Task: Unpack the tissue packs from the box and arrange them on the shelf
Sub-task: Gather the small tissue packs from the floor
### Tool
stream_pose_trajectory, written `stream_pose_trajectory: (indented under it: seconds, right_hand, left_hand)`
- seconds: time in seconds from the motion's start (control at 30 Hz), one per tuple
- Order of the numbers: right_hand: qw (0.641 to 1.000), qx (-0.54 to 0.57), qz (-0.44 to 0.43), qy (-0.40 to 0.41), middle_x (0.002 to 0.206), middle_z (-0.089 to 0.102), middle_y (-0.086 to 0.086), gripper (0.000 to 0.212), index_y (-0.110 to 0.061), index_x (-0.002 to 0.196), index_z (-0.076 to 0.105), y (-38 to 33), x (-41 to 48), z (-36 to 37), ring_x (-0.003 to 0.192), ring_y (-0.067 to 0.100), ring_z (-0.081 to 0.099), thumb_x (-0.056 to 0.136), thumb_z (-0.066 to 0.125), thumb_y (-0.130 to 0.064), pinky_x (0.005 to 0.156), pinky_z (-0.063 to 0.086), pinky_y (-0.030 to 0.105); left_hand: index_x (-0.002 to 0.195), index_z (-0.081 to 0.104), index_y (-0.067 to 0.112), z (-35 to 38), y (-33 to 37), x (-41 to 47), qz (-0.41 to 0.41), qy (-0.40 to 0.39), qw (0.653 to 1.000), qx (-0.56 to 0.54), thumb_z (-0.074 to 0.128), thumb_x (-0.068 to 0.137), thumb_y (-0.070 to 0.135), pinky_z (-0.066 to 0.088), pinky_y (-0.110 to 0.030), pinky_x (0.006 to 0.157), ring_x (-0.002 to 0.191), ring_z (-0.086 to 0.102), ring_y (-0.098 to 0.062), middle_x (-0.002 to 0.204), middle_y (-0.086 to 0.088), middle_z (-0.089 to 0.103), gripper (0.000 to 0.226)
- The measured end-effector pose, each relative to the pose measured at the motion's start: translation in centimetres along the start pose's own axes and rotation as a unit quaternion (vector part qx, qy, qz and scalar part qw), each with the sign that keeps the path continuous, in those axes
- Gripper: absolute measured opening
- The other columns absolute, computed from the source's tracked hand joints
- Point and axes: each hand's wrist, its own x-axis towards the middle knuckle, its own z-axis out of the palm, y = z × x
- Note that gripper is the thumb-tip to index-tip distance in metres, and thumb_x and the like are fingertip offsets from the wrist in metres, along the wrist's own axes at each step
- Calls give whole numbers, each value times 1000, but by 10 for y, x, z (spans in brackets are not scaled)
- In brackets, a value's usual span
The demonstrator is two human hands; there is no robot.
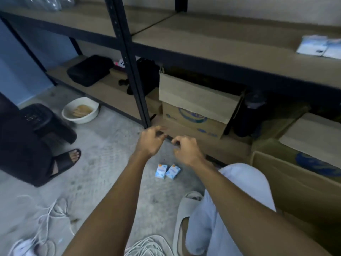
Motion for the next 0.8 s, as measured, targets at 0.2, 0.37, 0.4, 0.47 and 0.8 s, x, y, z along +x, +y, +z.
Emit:
stream_pose_trajectory:
  seconds: [0.2,0.37,0.4,0.47,0.8]
  right_hand:
    - [994,35,79,-61,122,63,8,32,-16,116,64,27,23,75,111,25,59,85,60,-12,90,48,30]
    - [983,82,142,-80,115,66,9,36,-14,115,65,52,45,142,104,24,62,79,66,-15,85,48,28]
    - [982,85,147,-84,112,67,9,33,-13,111,66,58,49,154,101,24,63,78,66,-14,83,48,27]
    - [981,82,156,-85,104,68,9,24,-12,99,66,71,58,178,94,21,62,75,64,-14,78,47,26]
    - [971,64,218,-80,144,42,9,57,-15,136,47,125,78,259,126,29,44,82,63,-14,101,38,32]
  left_hand:
    - [123,64,22,42,-73,8,-50,-37,998,-22,60,92,26,39,-27,100,123,53,-19,132,-1,60,32]
    - [127,61,20,84,-127,16,-71,-69,995,-28,61,92,22,32,-25,105,130,46,-18,139,-2,54,35]
    - [128,60,20,93,-138,18,-72,-74,995,-19,60,92,22,31,-24,105,131,45,-19,140,-3,52,36]
    - [130,59,19,110,-158,22,-73,-85,994,-4,61,91,21,30,-24,105,132,43,-20,142,-6,50,39]
    - [129,60,19,183,-222,26,-78,-119,990,-17,66,85,13,26,-11,92,130,43,-17,142,-2,50,45]
